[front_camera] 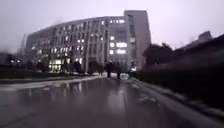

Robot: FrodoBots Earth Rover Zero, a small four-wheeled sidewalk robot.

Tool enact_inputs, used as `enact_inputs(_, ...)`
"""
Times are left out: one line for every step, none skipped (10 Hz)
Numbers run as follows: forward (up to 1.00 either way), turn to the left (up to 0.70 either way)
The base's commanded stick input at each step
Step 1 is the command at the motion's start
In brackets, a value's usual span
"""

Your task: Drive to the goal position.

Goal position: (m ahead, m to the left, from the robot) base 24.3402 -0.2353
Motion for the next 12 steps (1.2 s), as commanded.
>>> enact_inputs(1.00,0.00)
enact_inputs(1.00,0.00)
enact_inputs(1.00,0.00)
enact_inputs(1.00,0.00)
enact_inputs(1.00,0.00)
enact_inputs(1.00,0.00)
enact_inputs(1.00,0.00)
enact_inputs(1.00,0.00)
enact_inputs(1.00,0.00)
enact_inputs(1.00,0.00)
enact_inputs(1.00,0.00)
enact_inputs(1.00,0.00)
